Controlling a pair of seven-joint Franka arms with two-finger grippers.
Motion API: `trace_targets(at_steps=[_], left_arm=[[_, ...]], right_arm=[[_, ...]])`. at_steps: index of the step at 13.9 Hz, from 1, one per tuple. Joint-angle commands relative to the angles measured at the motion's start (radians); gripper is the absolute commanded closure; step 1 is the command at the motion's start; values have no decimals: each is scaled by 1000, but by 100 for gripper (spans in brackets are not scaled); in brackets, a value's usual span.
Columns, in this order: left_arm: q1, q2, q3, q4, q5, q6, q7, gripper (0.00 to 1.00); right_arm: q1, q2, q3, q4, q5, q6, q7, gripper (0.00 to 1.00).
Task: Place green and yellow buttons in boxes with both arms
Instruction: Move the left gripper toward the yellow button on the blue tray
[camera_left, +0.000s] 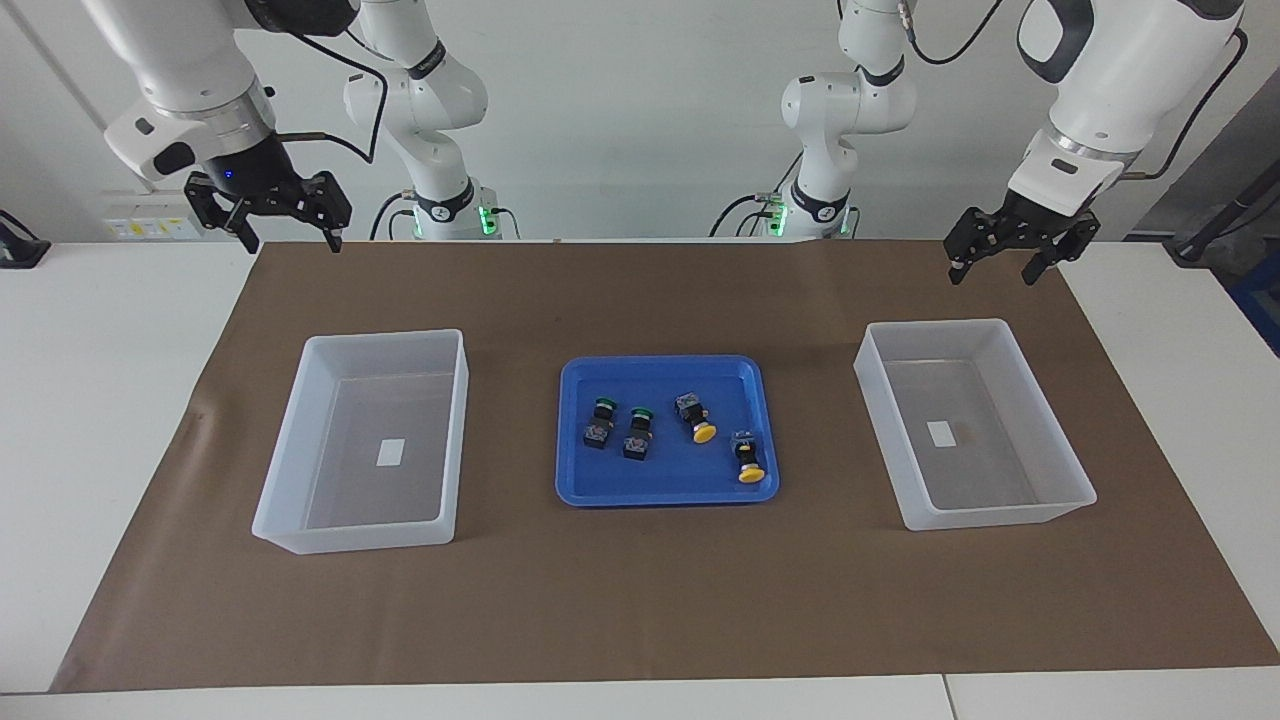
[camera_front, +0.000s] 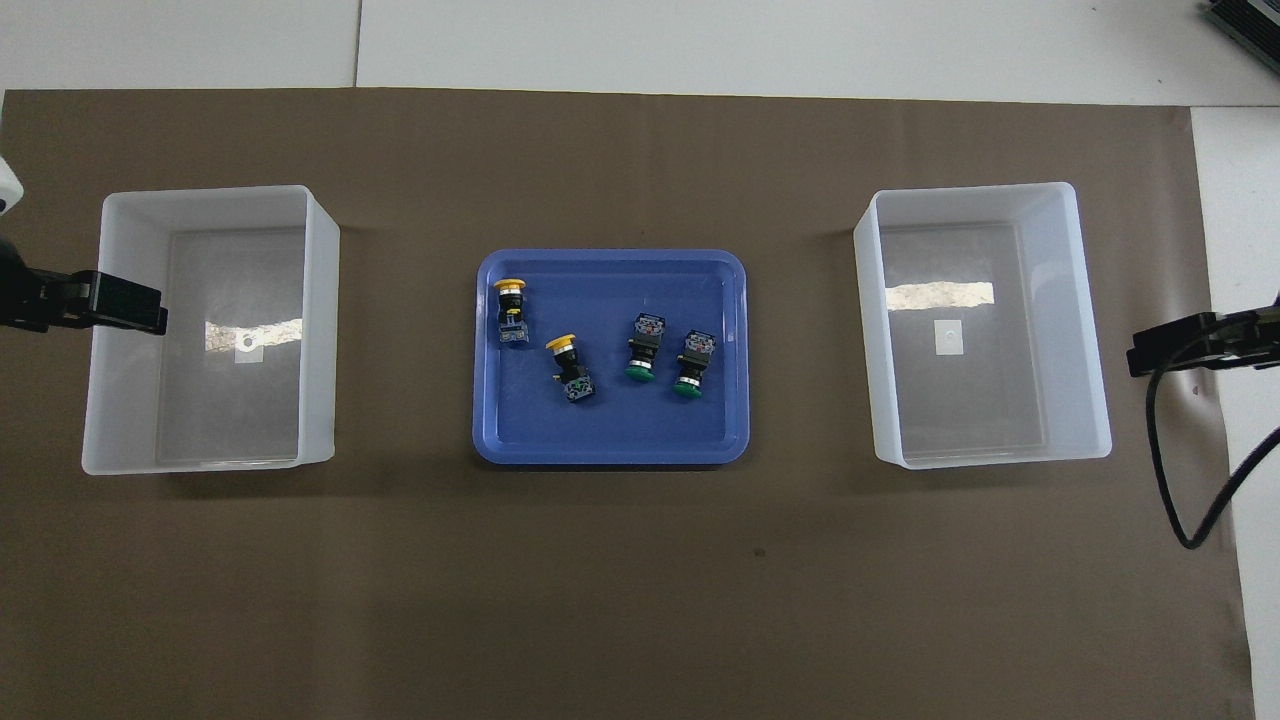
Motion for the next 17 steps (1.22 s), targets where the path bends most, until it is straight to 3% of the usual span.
trace_targets(at_steps=[1, 10, 17], left_arm=[[4, -34, -3, -46, 25, 26, -7, 0], [-11, -34, -4, -46, 25, 31, -21, 0], [-97, -38, -4, -116, 24, 166, -19, 0]], right_arm=[[-6, -4, 1, 2, 18, -18, -24, 0], [-6, -4, 1, 2, 20, -18, -25, 0], [-6, -4, 1, 2, 18, -18, -24, 0]])
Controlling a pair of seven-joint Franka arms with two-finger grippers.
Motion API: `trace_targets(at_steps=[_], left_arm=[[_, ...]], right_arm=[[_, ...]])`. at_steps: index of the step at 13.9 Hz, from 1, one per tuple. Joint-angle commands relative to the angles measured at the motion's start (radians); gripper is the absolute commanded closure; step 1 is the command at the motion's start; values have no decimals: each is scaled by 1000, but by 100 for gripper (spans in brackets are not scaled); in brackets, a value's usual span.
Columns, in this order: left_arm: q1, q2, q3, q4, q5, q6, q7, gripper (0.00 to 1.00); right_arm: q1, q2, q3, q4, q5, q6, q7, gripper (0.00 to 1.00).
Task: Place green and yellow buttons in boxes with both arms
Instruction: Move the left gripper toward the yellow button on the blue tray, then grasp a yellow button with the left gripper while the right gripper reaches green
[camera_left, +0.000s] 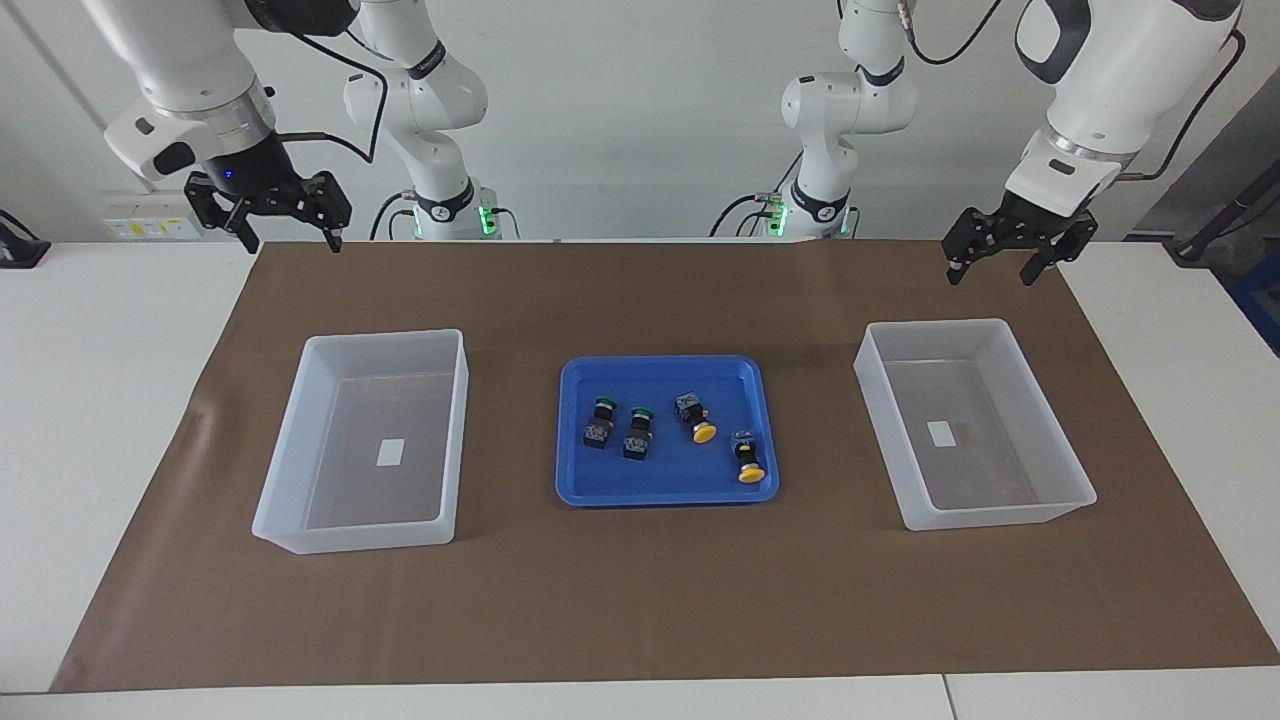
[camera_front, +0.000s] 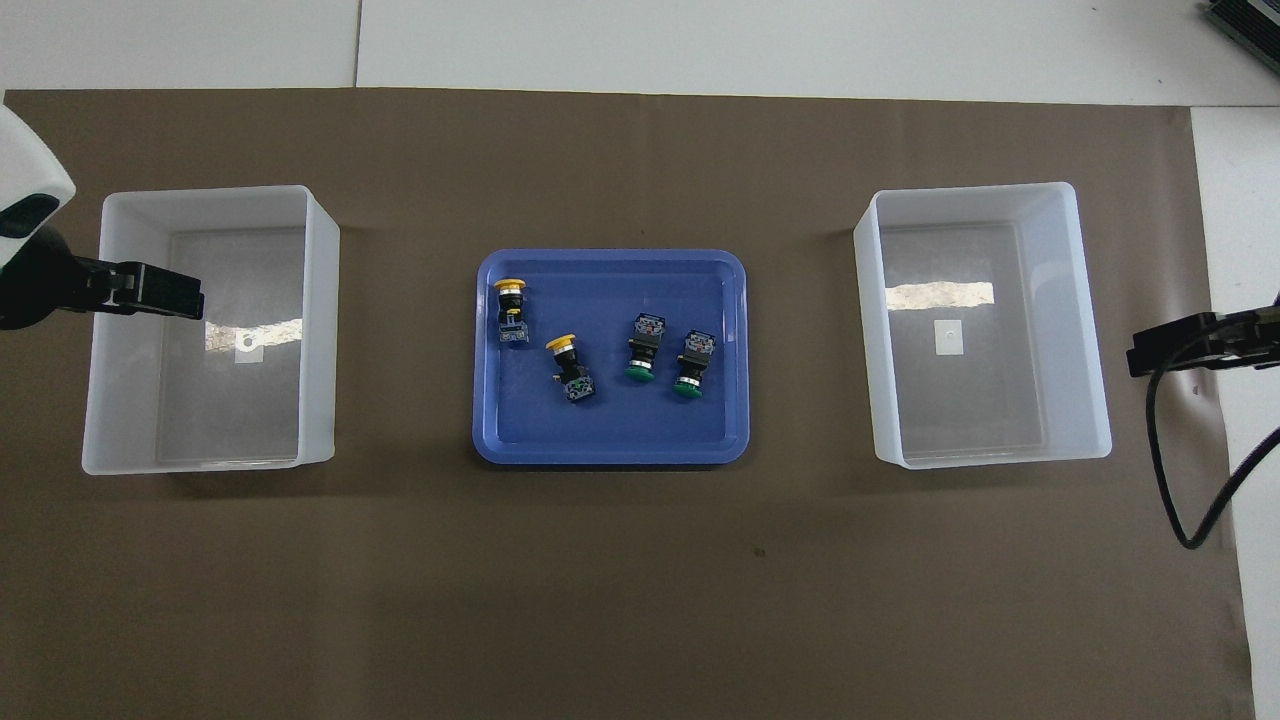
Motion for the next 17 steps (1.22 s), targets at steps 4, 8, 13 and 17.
trace_targets(at_steps=[4, 8, 13, 17], left_arm=[[-150, -35, 8, -195, 24, 216, -87, 0], [-247, 11, 8, -301, 24, 387, -233, 0], [-316, 70, 8, -439, 24, 656, -319, 0], [-358, 146, 8, -442, 24, 745, -402, 0]], right_arm=[[-6, -3, 1, 2, 20, -18, -24, 0], [-6, -3, 1, 2, 20, -18, -24, 0], [-13, -1, -1, 3, 18, -1, -18, 0], [-13, -3, 1, -1, 42, 39, 16, 0]])
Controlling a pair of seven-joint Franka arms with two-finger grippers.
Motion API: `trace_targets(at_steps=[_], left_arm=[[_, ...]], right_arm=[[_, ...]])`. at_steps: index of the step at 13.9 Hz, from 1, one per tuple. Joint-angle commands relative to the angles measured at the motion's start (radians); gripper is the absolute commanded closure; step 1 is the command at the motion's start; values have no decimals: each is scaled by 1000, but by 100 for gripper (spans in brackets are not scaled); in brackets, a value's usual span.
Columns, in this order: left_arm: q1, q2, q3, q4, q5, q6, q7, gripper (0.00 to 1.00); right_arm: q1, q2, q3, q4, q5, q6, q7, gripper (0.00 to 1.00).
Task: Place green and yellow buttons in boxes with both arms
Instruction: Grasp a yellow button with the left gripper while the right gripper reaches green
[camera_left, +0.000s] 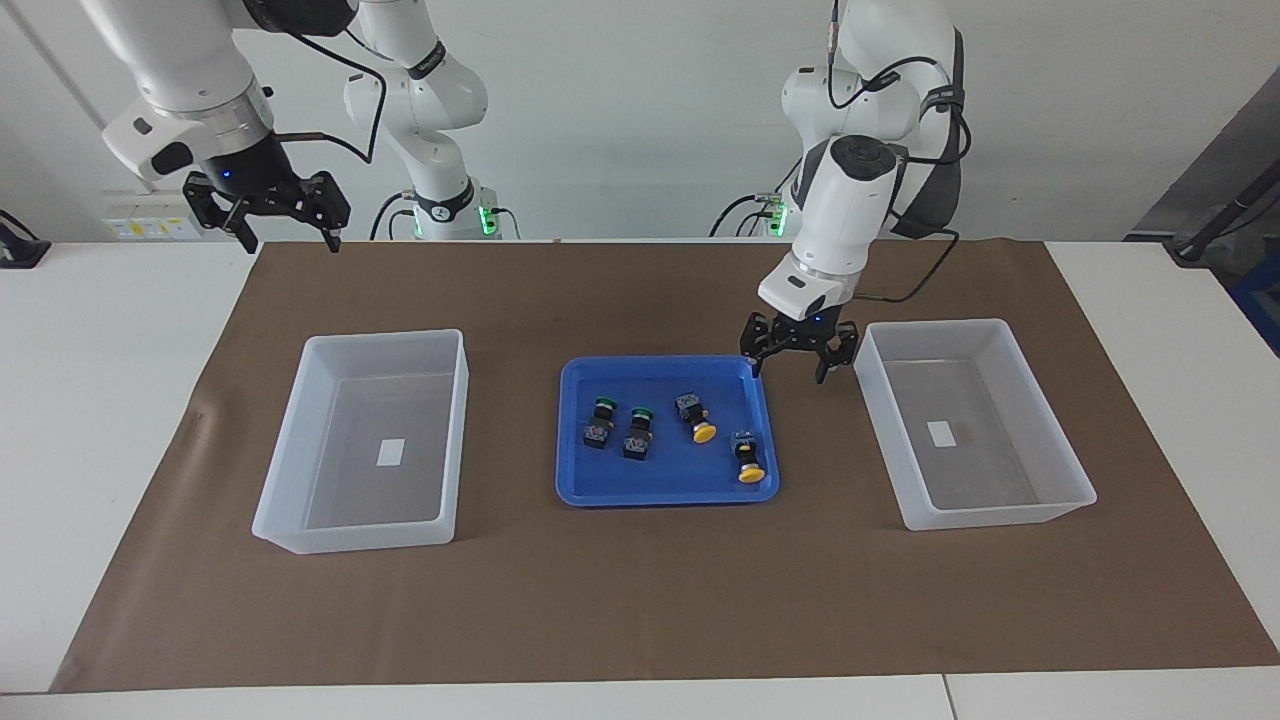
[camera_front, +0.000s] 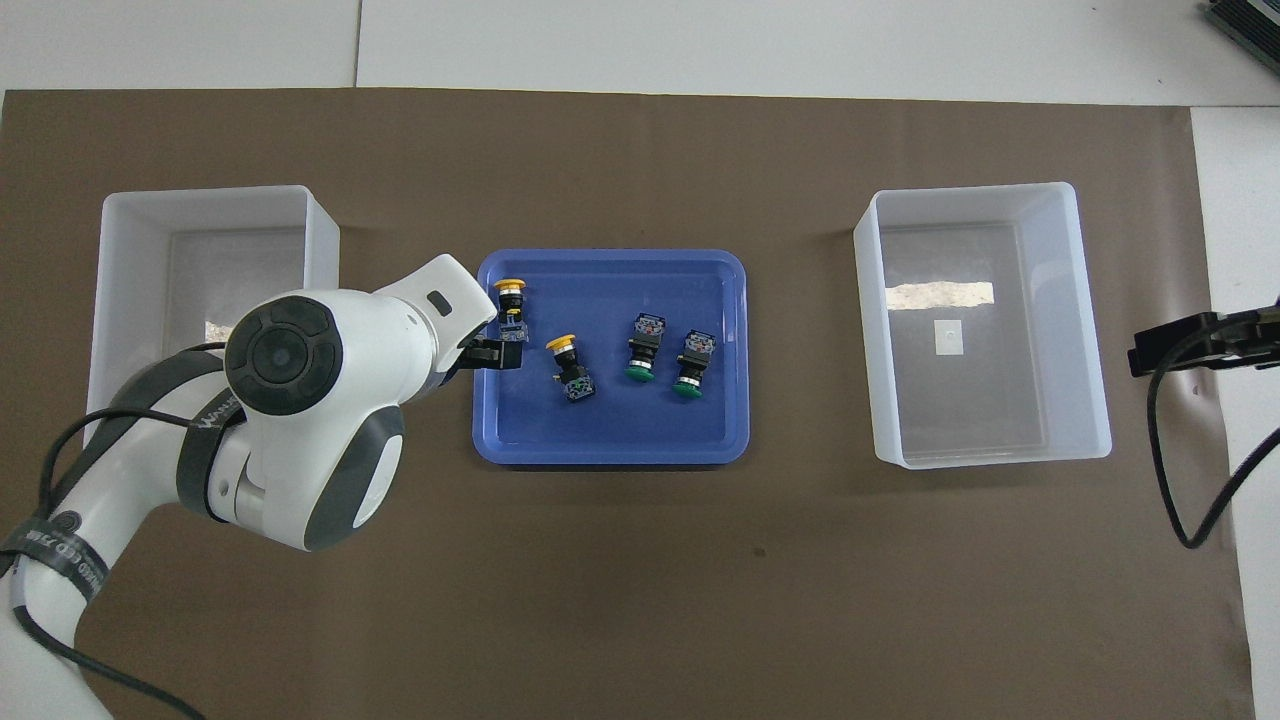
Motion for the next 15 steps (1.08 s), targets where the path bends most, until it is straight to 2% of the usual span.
trace_targets(at_steps=[1, 4, 6, 7, 10, 12, 15], left_arm=[[-34, 50, 15, -12, 24, 93, -84, 0], [-42, 97, 17, -6, 24, 130, -90, 0], [-42, 120, 18, -5, 24, 147, -102, 9], [-43, 137, 18, 0, 24, 158, -122, 19], [-43, 175, 18, 9, 24, 204, -167, 31], [-43, 202, 18, 27, 24, 225, -168, 32], [-48, 202, 20, 53, 24, 211, -174, 32]], right_arm=[[-9, -1, 4, -10, 49, 65, 36, 0], [8, 8, 11, -64, 55, 169, 54, 0], [52, 9, 12, -107, 60, 235, 99, 0], [72, 29, 12, -110, 60, 251, 138, 0], [170, 127, 12, -104, 60, 346, 298, 0], [228, 192, 12, -101, 78, 433, 399, 0], [322, 288, 12, -101, 92, 577, 548, 0]])
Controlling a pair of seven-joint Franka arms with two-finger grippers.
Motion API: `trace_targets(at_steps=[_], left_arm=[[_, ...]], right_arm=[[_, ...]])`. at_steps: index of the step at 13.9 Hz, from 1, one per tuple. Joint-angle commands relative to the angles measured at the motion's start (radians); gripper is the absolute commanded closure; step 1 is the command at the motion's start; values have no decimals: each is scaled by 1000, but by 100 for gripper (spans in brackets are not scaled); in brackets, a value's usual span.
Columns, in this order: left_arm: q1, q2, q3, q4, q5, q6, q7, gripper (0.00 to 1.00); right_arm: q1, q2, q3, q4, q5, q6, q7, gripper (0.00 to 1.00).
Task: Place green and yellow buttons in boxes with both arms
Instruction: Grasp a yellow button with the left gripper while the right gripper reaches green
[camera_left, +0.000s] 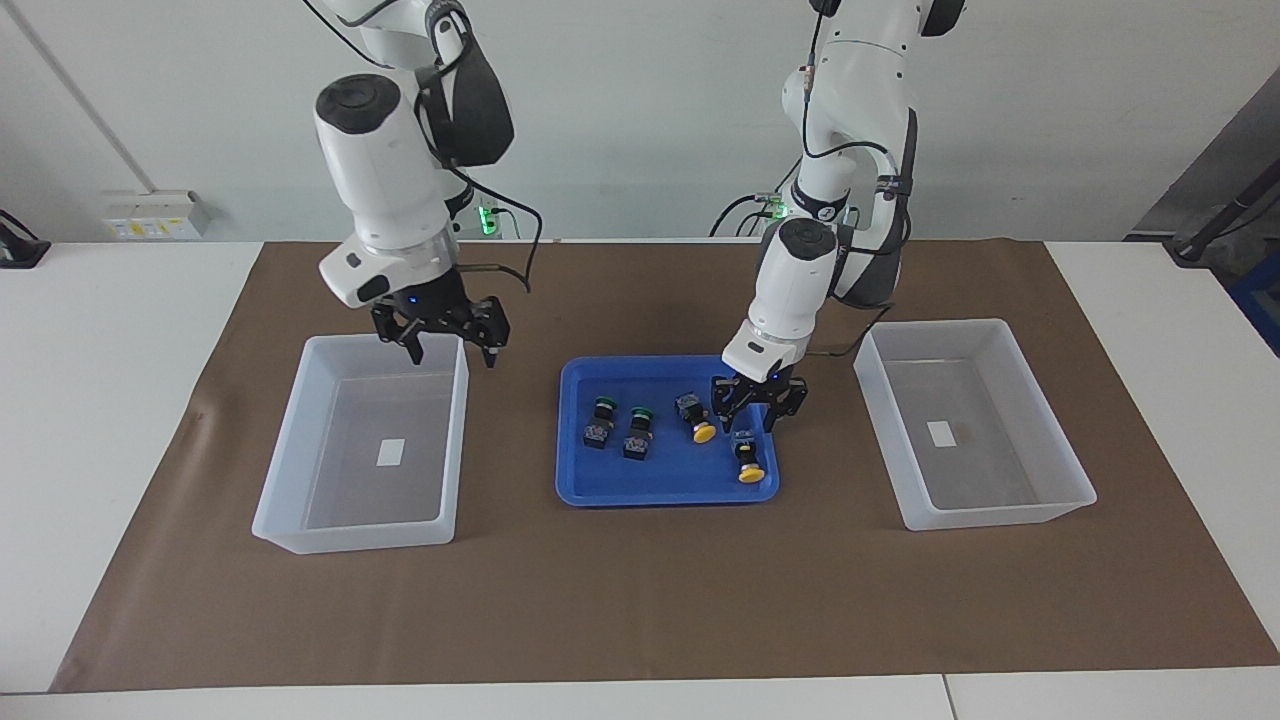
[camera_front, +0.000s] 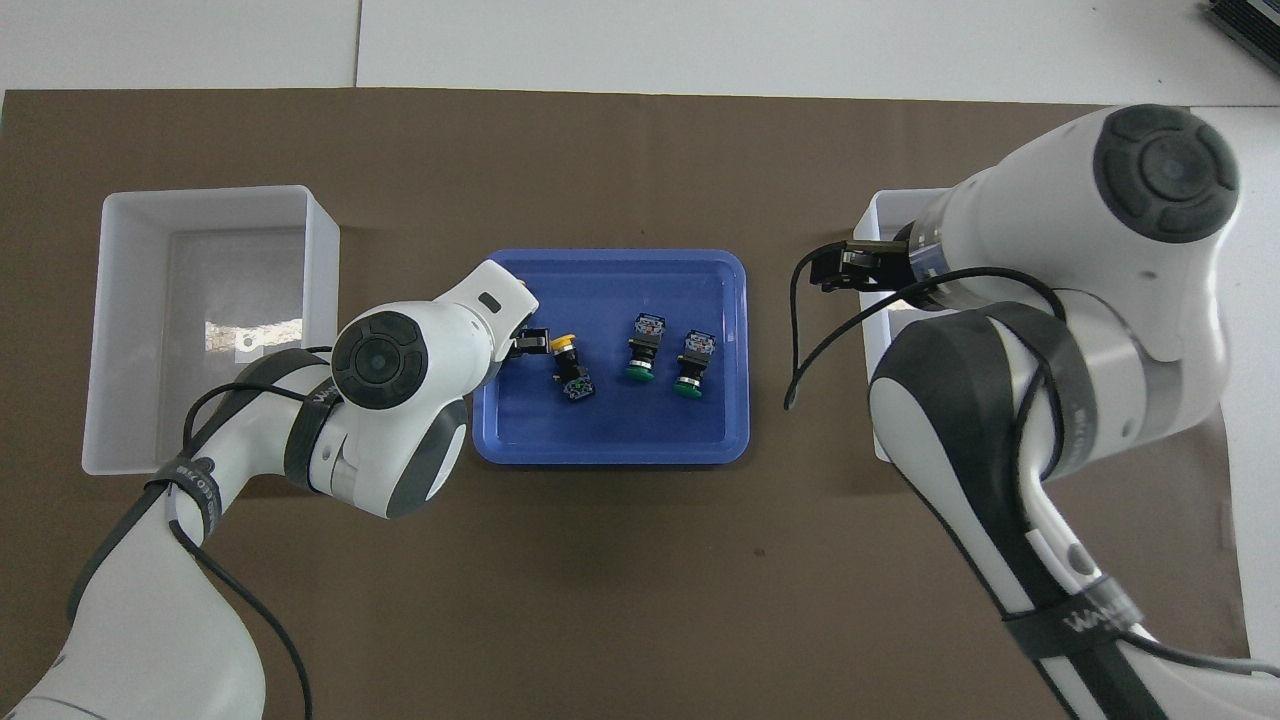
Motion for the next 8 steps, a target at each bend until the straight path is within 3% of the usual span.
trace_targets(at_steps=[1, 3, 8], left_arm=[[-26, 22, 19, 37, 25, 5, -39, 32], [-26, 27, 17, 26, 25, 14, -39, 33], [-31, 31, 15, 20, 25, 21, -39, 54]], right_arm=[[50, 69, -5, 8, 20, 90, 88, 0], [76, 105, -5, 5, 20, 126, 103, 0], [127, 148, -5, -12, 20, 163, 129, 0]])
